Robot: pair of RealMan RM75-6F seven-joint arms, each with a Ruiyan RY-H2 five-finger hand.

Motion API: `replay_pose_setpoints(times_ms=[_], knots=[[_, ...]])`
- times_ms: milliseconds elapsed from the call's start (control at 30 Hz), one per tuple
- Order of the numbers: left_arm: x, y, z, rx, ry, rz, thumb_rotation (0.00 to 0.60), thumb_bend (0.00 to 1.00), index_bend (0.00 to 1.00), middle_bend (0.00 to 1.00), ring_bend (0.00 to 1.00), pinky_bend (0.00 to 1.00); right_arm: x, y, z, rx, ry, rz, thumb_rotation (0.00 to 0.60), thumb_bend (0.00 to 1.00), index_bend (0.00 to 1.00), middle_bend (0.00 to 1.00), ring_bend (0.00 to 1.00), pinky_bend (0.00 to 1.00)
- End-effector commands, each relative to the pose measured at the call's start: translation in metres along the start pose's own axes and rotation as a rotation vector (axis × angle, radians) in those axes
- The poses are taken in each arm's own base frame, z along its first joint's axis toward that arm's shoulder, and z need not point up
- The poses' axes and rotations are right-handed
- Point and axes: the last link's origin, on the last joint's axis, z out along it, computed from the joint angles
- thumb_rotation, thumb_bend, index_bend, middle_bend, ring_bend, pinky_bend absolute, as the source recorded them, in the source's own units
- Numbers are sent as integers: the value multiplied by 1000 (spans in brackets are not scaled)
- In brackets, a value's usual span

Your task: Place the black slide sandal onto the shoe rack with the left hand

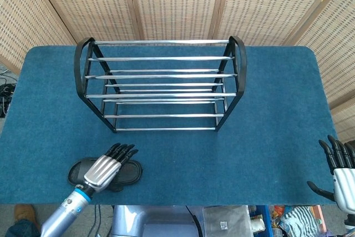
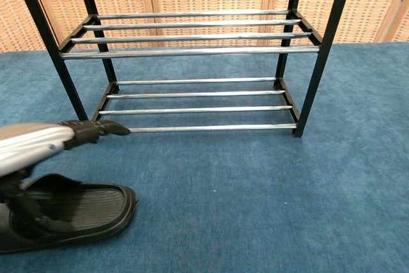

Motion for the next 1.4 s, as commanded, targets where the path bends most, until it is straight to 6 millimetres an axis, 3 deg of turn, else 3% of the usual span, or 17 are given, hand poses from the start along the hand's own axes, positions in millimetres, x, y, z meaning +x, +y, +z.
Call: replay_pose_setpoints(times_ms=[33,400,500,667,967,1233,1400], knots=[[-14,10,23,10,-39,30,600,31,0,0,0,0,0,0,0,0,0,1,600,0,0,0,0,0],[-30,7,30,100,-77,61,600,36,0,0,0,22,2,3,1,-7,3,15,600,0,0,0,0,0],[-34,4,31,114,-84,63,600,40,0,6,2,78,2,3,1,-6,-1,16,600,0,0,0,0,0],[-38,0,32,138,-82,55,600,46,26,120,96,226,2,2,1,-6,-3,16,600,0,0,0,0,0],[-41,-9,27,174,-72,75,600,45,361,412,351,442,2,4,2,-11,-3,22,600,0,0,0,0,0],[-37,-11,22,125,-40,80,600,45,449,479,412,478,1,3,2,-10,-5,19,600,0,0,0,0,0],[-29,-17,14,94,-22,77,600,45,452,481,414,480,-1,2,2,-9,-10,13,600,0,0,0,0,0]])
